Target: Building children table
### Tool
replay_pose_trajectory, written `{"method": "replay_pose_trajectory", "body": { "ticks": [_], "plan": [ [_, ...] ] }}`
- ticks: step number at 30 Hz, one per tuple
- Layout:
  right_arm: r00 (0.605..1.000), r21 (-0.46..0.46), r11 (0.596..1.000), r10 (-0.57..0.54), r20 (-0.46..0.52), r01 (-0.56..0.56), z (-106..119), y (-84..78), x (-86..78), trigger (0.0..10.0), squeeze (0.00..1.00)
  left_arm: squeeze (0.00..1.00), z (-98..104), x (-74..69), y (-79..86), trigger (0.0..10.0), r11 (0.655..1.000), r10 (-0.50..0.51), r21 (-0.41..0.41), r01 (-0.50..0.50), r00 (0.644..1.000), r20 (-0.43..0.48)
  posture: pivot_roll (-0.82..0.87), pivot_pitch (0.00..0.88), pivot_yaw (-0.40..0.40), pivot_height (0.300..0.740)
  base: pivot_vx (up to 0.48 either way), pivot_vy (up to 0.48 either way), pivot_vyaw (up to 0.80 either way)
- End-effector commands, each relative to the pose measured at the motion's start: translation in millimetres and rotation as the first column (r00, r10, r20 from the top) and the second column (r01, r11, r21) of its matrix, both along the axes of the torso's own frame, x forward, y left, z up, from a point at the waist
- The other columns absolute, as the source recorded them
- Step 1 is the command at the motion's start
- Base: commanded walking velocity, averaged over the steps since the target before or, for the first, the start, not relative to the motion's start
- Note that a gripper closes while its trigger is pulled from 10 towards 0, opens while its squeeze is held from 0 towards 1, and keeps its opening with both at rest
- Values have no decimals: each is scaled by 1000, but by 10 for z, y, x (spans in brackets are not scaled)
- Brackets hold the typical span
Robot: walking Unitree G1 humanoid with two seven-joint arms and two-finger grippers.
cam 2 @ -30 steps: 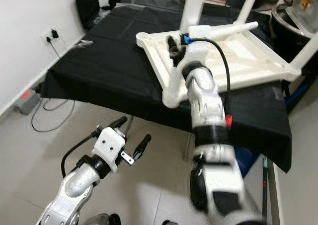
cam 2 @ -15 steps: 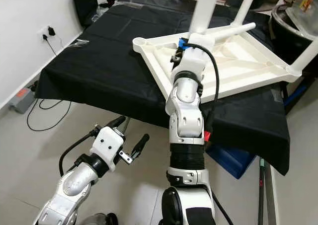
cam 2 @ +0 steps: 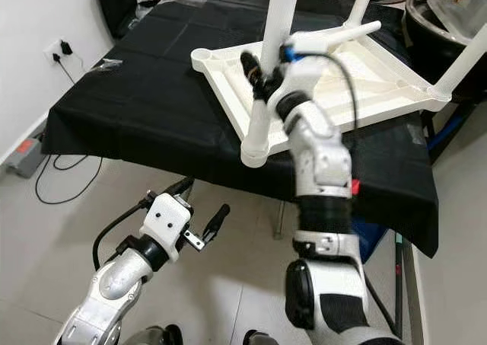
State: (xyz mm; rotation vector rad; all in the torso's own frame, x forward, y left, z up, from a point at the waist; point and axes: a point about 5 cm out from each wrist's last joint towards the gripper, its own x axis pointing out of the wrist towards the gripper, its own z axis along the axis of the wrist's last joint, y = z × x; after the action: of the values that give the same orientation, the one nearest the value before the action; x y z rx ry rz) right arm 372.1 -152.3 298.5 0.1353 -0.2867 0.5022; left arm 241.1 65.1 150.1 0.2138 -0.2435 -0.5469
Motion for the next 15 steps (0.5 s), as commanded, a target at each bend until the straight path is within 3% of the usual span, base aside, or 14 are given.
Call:
{"method": "replay_pose_trajectory", "body": {
  "ticks": [1,7,9,15],
  "plan": [
    [985,-46,984,172,3,-171,7,35,2,10000,0,0,-52,-1,2,10000,1000,8,11,-8,1000,-24,126,186,-51,740,0,0,0],
    [961,-91,957,275,-19,-276,-35,119,39,10000,0,0,-56,1,12,10000,1000,8,13,-8,1000,-22,114,177,-47,740,0,0,0],
    [948,-109,942,316,-32,-317,-76,222,92,10000,0,0,-65,-1,8,10000,1000,5,17,-5,1000,-24,119,171,-47,740,0,0,0],
    [925,-97,920,376,-47,-379,-129,316,142,10000,0,0,-68,-10,-3,10000,1000,5,15,-5,1000,-22,136,160,-58,740,0,0,0]
  ]
}}
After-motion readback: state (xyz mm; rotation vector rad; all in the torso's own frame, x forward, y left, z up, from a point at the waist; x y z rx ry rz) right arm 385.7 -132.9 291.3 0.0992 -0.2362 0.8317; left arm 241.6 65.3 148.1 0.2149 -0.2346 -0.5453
